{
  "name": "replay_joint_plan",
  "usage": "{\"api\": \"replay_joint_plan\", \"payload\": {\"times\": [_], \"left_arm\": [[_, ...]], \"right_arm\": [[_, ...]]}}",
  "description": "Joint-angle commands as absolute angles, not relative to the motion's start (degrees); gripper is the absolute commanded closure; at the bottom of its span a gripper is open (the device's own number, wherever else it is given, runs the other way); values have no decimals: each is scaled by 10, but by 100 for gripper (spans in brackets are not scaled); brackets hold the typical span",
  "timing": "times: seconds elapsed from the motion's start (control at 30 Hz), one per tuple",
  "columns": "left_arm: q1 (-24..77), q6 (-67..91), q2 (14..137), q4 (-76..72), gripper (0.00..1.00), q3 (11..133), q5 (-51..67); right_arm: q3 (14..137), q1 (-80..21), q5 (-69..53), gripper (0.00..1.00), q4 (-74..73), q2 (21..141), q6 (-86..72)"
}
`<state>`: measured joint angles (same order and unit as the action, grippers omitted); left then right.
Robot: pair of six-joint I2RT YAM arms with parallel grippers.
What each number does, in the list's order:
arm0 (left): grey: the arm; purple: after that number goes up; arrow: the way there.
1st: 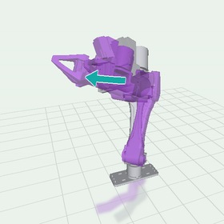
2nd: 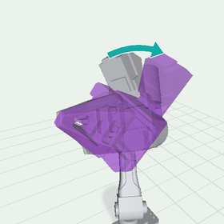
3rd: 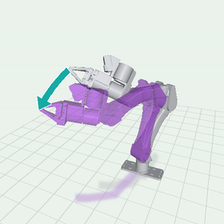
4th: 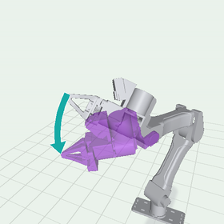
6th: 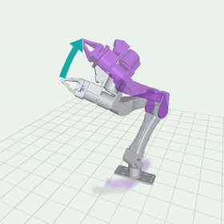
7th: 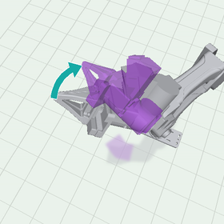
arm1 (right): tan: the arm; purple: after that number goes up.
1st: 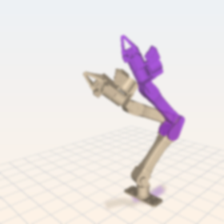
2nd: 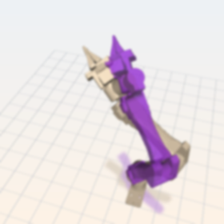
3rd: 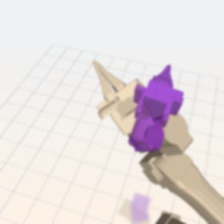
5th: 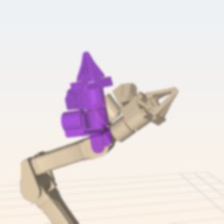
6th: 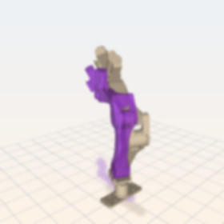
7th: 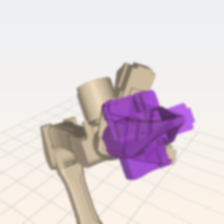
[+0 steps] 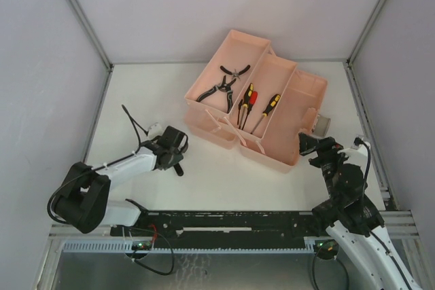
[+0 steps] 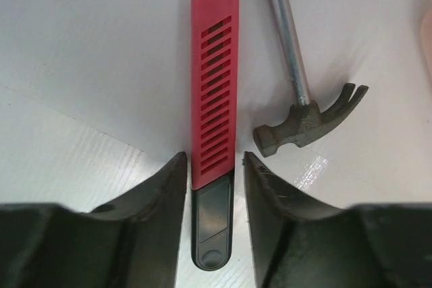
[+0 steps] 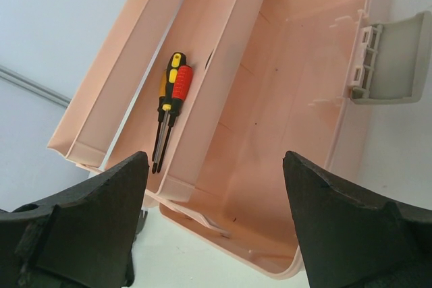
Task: Pack the tool kit
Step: Move the knife to the center of the board, then pick up the knife at the center of the board.
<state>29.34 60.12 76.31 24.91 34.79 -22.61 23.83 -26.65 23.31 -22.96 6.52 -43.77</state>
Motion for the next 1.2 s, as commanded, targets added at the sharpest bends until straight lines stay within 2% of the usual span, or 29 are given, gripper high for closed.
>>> {"api": "replay_joint_plan", "payload": {"times": [0.0,0.13,0.23,0.37,0.5,1.17], "left_arm": [[305,627,780,302,51,310,-218],[305,618,785,313,39,325,-225],[304,608,790,323,38,344,-231],[303,595,795,333,45,368,-237],[296,597,802,369,45,390,-257],[237,533,860,340,49,430,-227]], "right_arm": [[236,-264,241,19,-214,62,-450],[236,-264,247,19,-217,59,-449],[236,-263,252,19,-219,57,-447],[237,-263,260,19,-222,54,-445],[236,-263,267,19,-225,50,-444],[236,-263,281,18,-235,33,-442]]}}
